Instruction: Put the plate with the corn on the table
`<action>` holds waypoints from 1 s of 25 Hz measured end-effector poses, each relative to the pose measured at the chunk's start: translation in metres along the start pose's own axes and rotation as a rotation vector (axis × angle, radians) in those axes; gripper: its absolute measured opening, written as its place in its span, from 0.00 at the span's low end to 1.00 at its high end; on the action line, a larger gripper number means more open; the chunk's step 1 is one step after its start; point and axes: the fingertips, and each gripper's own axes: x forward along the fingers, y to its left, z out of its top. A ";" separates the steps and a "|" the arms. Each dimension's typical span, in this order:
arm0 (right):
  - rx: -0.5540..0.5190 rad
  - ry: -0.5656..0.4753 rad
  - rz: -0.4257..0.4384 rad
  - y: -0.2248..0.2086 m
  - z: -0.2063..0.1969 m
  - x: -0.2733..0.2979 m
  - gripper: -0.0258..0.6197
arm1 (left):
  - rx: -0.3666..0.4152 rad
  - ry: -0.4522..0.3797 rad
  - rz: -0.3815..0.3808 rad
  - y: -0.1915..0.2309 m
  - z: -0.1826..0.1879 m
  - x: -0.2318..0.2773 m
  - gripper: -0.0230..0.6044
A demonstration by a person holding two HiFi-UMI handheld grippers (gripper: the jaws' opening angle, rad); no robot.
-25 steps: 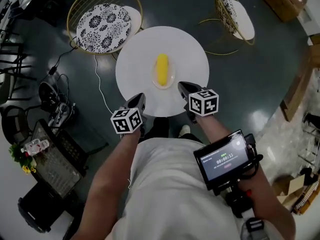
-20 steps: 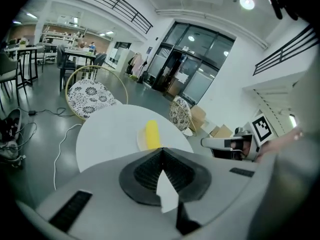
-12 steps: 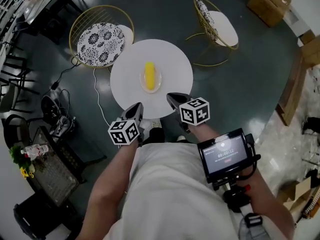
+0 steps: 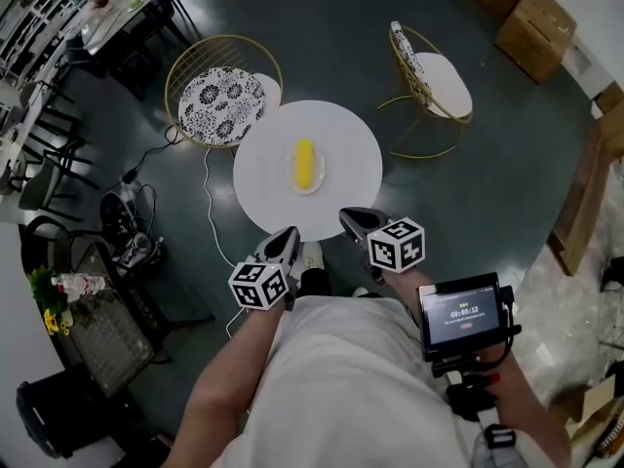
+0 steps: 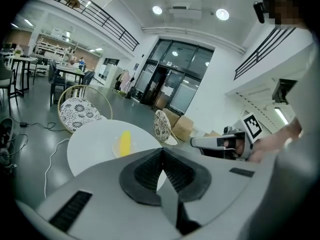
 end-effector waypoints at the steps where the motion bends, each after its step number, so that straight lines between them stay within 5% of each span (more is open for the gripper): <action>1: -0.001 -0.004 0.006 0.003 -0.001 -0.004 0.05 | 0.003 -0.007 -0.004 -0.004 -0.001 -0.004 0.05; 14: -0.036 -0.042 0.064 0.033 -0.009 -0.041 0.05 | 0.072 -0.061 0.000 -0.036 -0.011 -0.035 0.05; 25: -0.017 -0.042 0.036 0.022 -0.019 -0.068 0.05 | 0.051 -0.053 0.016 -0.050 -0.022 -0.034 0.05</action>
